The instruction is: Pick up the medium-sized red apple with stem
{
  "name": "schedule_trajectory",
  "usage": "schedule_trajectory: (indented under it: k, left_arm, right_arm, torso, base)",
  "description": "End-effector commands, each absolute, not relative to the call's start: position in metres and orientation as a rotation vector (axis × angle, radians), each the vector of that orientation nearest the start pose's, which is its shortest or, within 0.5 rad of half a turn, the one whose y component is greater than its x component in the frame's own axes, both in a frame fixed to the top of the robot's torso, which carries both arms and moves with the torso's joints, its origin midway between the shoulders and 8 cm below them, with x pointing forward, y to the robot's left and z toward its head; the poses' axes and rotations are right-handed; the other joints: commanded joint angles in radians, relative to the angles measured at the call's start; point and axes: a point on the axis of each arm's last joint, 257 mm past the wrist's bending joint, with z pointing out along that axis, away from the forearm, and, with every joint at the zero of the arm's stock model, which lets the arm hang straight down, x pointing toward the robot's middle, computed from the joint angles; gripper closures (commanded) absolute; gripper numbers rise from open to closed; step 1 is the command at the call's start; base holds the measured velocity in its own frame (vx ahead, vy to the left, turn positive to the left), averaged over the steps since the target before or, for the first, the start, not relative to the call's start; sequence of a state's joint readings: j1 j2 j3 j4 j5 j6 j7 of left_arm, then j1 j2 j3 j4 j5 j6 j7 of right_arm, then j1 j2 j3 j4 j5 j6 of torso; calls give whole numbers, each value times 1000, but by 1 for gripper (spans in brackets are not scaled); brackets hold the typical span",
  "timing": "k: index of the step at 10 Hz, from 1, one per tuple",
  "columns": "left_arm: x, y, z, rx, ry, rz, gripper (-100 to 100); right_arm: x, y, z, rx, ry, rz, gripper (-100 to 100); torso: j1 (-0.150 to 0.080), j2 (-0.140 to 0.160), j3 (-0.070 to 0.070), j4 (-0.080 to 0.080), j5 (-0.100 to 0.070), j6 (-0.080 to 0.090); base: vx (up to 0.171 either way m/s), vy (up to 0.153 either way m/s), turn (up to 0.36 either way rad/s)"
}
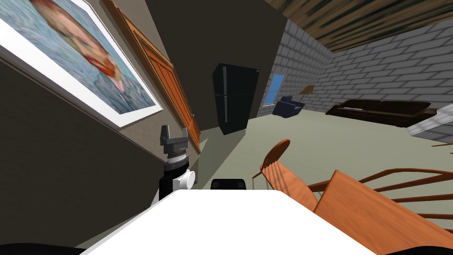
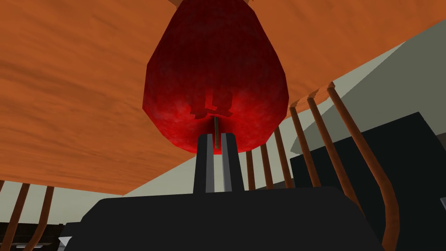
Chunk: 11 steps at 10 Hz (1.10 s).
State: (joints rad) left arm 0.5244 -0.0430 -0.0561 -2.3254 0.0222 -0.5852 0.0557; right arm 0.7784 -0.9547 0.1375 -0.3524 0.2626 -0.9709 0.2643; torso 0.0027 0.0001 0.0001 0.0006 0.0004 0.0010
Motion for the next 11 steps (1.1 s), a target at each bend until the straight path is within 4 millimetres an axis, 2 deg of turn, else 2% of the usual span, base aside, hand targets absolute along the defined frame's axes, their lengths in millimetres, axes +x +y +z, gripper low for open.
schedule_trajectory:
  k: [1,9,10,11]
  left_arm:
    - [319,269,52,-638,468,-1434,0]
    - [319,269,52,-638,468,-1434,0]
    - [319,269,52,-638,468,-1434,0]
    - [319,269,52,-638,468,-1434,0]
  right_arm:
    - [-156,-668,-406,593,2666,-148,100]
    - [-179,-660,-392,604,2666,-147,100]
    - [-176,-661,-394,602,2666,-147,100]
    - [-177,-661,-394,602,2667,-148,0]
  torso:
    - [0,0,0,0,0,0]
    - [1,0,0,0,1,0]
    - [1,0,0,0,1,0]
    - [1,0,0,0,1,0]
  base:
    - [13,-3,3]
    - [18,-3,-1]
    - [10,-3,-3]
    - [0,0,0]
